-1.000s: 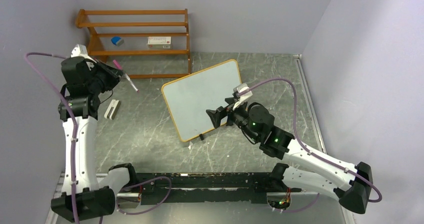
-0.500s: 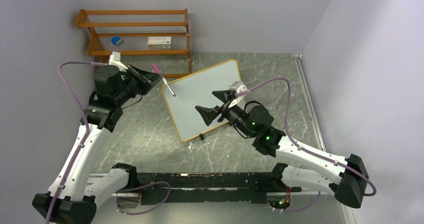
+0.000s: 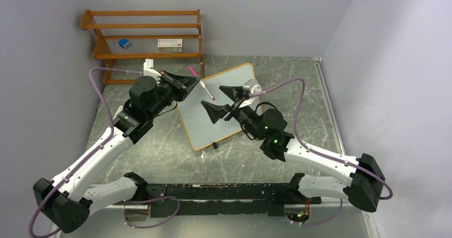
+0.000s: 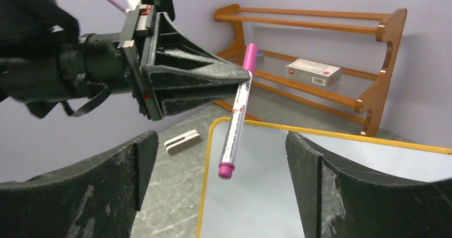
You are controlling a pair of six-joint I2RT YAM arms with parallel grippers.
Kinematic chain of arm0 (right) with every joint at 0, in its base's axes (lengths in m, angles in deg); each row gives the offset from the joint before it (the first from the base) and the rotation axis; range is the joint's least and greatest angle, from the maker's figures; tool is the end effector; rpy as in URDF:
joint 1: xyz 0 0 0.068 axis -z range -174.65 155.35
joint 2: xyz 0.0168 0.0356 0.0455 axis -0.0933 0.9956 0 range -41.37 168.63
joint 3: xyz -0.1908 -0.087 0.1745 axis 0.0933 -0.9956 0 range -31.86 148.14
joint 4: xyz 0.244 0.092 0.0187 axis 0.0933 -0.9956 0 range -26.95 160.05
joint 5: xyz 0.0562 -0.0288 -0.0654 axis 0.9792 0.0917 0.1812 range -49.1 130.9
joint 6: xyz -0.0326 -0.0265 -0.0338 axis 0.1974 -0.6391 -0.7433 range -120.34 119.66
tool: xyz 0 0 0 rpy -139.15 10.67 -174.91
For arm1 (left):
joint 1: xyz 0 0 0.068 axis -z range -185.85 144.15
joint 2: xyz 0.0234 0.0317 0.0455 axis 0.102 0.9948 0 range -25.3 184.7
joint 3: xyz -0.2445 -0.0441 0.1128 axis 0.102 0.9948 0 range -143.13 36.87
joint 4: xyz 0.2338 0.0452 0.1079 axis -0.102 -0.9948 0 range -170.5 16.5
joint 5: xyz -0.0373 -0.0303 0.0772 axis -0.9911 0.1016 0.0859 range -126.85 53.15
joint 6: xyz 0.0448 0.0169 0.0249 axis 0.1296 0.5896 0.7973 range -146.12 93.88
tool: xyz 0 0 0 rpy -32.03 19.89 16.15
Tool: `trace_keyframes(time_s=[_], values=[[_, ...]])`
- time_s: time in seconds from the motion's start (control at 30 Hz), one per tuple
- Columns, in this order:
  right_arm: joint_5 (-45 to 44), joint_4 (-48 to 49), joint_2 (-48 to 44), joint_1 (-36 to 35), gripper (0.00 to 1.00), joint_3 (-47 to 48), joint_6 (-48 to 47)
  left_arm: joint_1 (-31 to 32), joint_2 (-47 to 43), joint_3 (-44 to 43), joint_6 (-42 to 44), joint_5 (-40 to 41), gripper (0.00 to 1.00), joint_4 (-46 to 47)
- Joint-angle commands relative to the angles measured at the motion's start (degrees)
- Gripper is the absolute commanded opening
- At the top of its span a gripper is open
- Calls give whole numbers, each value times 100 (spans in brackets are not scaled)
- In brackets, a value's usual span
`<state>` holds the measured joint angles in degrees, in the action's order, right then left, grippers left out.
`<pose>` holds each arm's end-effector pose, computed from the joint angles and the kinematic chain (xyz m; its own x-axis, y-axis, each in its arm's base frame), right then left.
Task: Write a sentence on the whiteboard
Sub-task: Open the whiteboard marker at the center of the board.
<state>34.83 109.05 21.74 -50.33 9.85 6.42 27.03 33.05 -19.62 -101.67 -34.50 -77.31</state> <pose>0.1469 0.2084 0.3486 0.0793 0.3240 -0.9427 -0.7793 0.6099 0.1441 0.2001 -0.1276 0.3794 -0.5128 -0.8206 -0.2523 0.0464 0.2670 -0.9626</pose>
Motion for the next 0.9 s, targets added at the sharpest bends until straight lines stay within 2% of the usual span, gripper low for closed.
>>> trace_keyframes(time_s=[0.0,0.5,0.8,0.87], values=[[-447,693,289,-6,90,218,-37,256,39,63,-226,397,5,826],[-837,1475,811,4,61,268,-77,435,128,279,-400,245,5,1069],[-964,1564,994,3,48,284,-105,471,174,352,-474,165,5,1192],[-1019,1600,1025,11,42,252,-105,479,177,375,-515,141,5,1238]])
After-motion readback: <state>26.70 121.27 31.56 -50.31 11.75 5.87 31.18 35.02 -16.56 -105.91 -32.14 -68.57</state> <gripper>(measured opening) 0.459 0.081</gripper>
